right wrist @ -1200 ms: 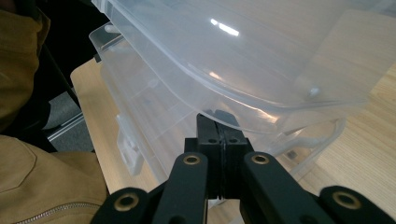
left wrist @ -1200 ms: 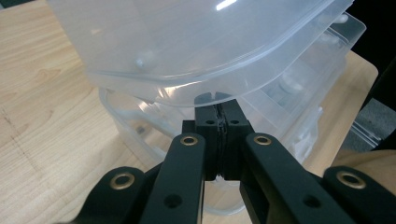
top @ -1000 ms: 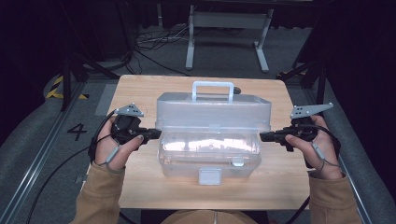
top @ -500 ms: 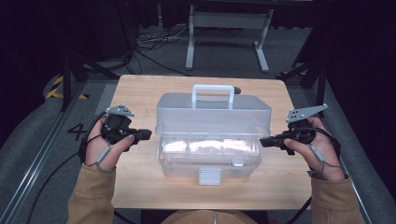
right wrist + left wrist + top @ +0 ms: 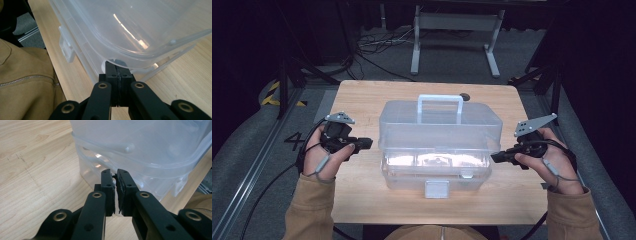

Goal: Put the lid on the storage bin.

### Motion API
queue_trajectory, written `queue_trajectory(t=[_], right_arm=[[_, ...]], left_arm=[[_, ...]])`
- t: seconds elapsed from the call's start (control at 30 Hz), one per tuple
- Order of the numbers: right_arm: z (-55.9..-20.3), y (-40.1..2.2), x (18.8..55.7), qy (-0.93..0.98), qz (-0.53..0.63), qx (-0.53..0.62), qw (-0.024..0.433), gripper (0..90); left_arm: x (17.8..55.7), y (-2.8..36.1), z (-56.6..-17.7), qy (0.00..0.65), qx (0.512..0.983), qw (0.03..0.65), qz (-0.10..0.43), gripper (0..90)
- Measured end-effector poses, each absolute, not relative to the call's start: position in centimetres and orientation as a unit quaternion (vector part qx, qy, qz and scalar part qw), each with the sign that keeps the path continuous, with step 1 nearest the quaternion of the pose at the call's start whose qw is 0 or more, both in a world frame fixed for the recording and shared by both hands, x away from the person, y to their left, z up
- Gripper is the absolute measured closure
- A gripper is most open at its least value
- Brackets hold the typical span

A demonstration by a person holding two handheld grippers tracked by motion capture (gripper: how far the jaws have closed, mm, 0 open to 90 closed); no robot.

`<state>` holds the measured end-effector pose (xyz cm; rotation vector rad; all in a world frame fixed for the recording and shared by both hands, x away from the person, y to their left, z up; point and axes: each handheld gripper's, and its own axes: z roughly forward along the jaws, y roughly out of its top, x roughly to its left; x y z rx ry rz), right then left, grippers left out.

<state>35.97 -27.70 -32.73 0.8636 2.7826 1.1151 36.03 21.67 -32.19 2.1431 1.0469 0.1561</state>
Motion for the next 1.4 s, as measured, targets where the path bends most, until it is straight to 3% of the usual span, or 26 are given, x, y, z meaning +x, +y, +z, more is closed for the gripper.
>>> queue_trajectory(t=[1.4], right_arm=[[-34.1, -27.1, 36.1, 0.925, 0.28, 0.256, -0.016, 90.0]], left_arm=[[36.6, 21.7, -33.1, 0.406, 0.842, 0.353, 0.047, 83.2]])
